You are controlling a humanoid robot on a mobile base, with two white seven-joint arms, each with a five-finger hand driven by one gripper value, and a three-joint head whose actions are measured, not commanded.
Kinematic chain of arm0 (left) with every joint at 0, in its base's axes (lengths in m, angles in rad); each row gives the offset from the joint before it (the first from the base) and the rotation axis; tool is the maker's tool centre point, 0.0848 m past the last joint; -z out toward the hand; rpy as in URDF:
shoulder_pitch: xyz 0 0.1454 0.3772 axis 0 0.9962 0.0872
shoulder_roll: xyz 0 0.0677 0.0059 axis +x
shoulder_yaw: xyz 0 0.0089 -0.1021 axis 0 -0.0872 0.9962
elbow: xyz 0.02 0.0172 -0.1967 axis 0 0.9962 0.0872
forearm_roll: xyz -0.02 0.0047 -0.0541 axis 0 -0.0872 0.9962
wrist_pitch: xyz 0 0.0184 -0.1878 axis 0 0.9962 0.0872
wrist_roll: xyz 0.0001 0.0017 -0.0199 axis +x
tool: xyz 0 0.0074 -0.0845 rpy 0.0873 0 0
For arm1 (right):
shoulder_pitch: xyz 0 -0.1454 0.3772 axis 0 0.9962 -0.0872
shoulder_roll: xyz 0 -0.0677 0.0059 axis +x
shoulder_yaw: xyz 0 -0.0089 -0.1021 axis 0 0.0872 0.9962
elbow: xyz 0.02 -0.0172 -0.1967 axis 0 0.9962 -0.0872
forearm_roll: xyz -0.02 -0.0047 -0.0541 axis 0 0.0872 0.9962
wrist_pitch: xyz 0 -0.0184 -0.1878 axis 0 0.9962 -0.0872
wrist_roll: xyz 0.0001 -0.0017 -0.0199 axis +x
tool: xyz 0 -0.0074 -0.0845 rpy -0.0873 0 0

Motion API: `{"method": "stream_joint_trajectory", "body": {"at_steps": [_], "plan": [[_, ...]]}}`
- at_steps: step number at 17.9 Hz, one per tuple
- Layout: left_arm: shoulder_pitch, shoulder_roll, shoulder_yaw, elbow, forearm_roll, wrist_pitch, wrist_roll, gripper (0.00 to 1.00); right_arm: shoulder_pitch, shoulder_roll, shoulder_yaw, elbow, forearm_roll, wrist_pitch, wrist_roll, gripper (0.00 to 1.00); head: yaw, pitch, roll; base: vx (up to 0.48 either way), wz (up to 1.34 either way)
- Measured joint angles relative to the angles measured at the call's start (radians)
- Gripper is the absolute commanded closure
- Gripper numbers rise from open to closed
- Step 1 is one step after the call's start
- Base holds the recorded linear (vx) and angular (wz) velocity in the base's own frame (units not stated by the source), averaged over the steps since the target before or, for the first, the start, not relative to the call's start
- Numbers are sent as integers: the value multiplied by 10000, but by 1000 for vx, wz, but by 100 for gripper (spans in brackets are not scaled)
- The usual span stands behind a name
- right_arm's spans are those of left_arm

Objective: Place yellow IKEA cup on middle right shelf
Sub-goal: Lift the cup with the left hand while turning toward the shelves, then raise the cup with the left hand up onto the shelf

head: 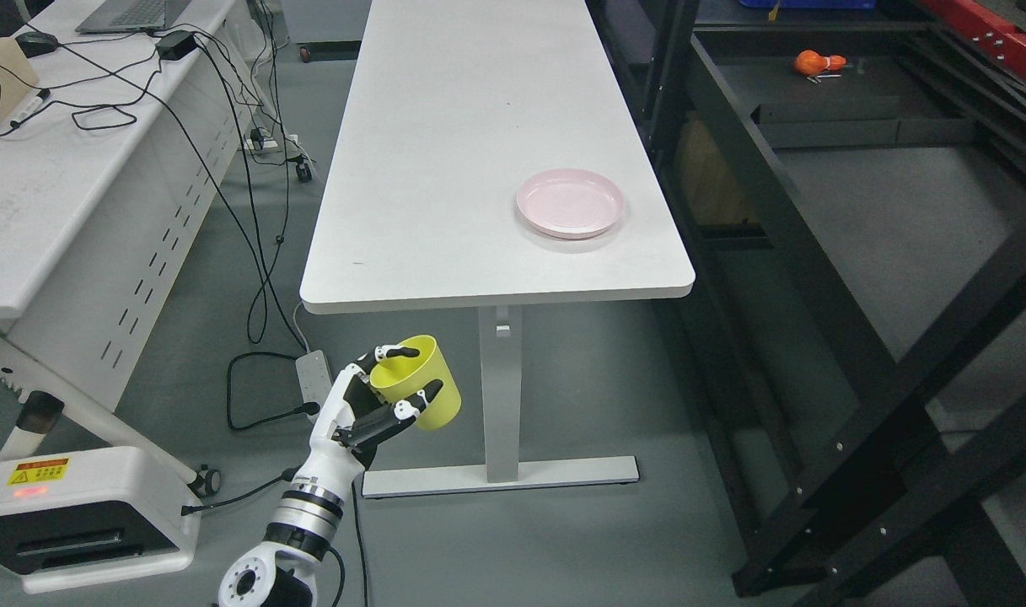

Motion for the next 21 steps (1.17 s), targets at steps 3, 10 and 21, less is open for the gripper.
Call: {"method": "stream_joint_trajectory", "body": {"at_steps": [3, 10, 21], "plan": [[-246, 114, -129, -22, -28, -85, -6, 98, 0, 0, 0, 0, 0, 0, 0, 1, 0, 0, 0, -233, -208], [-1303, 465, -621, -53, -51, -104, -38, 98, 0, 0, 0, 0, 0, 0, 0, 1, 0, 0, 0, -203, -412], [-3513, 1006, -2264, -293, -34, -155, -167, 98, 1, 0, 0, 0, 0, 0, 0, 1, 0, 0, 0, -112, -543]]}}
